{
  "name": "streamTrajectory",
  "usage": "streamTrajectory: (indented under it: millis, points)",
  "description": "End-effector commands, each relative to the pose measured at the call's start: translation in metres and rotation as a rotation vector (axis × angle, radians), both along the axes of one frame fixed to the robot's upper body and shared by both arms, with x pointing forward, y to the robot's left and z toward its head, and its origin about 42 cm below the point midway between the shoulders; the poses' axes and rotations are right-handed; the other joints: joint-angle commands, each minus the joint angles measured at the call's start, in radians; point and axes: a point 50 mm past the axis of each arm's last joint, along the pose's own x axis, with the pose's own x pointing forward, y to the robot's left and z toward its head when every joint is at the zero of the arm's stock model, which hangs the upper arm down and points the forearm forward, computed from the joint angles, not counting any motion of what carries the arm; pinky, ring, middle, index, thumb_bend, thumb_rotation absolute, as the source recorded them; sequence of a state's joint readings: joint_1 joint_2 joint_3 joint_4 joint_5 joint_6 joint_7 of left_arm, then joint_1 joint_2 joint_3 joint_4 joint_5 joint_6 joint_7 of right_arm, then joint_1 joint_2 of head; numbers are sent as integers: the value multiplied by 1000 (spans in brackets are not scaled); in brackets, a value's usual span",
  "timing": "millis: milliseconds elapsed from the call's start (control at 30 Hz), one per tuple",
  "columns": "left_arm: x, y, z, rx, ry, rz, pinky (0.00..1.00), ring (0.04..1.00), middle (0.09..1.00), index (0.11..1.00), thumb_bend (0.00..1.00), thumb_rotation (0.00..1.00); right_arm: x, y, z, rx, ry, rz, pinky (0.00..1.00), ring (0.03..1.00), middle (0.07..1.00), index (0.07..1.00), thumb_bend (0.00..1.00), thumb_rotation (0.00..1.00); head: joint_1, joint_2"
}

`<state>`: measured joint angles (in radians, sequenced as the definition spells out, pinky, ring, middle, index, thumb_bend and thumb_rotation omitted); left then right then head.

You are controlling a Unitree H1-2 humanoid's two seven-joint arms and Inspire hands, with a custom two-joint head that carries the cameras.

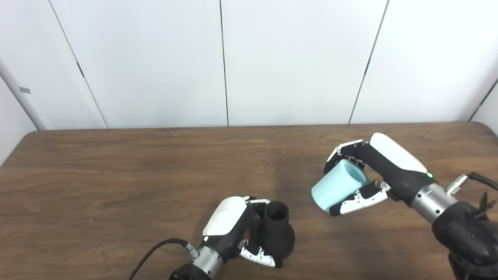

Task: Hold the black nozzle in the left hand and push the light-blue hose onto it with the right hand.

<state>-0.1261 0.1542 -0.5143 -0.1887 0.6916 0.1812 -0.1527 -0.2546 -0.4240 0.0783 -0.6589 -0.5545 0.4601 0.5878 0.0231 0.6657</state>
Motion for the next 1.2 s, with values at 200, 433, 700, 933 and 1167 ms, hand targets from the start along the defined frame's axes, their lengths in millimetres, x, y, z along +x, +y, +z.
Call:
streamTrajectory:
  millis: [200, 433, 700, 933, 1167]
  points:
    - [-16, -7, -37, 87, 199, -50, 870, 632, 464, 494, 525, 0, 0, 16, 8, 40, -101, 45, 313, 429, 507, 497, 500, 0, -4, 8]
    - [-15, -6, -37, 94, 201, -50, 864, 632, 463, 494, 525, 0, 0, 28, 3, 48, -106, 64, 307, 425, 507, 510, 498, 0, -9, 11]
    - [-15, -6, -38, 101, 207, -49, 865, 632, 463, 494, 525, 0, -4, 36, 4, 45, -98, 91, 305, 422, 509, 519, 497, 0, -6, 17]
    - [-14, -6, -36, 109, 209, -46, 866, 634, 463, 494, 525, 0, -9, 41, 8, 48, -93, 126, 307, 425, 509, 520, 497, 0, -9, 20]
    - [-14, -7, -34, 110, 205, -47, 860, 635, 460, 495, 525, 0, -7, 44, 10, 32, -81, 148, 306, 426, 509, 520, 497, 0, -1, 26]
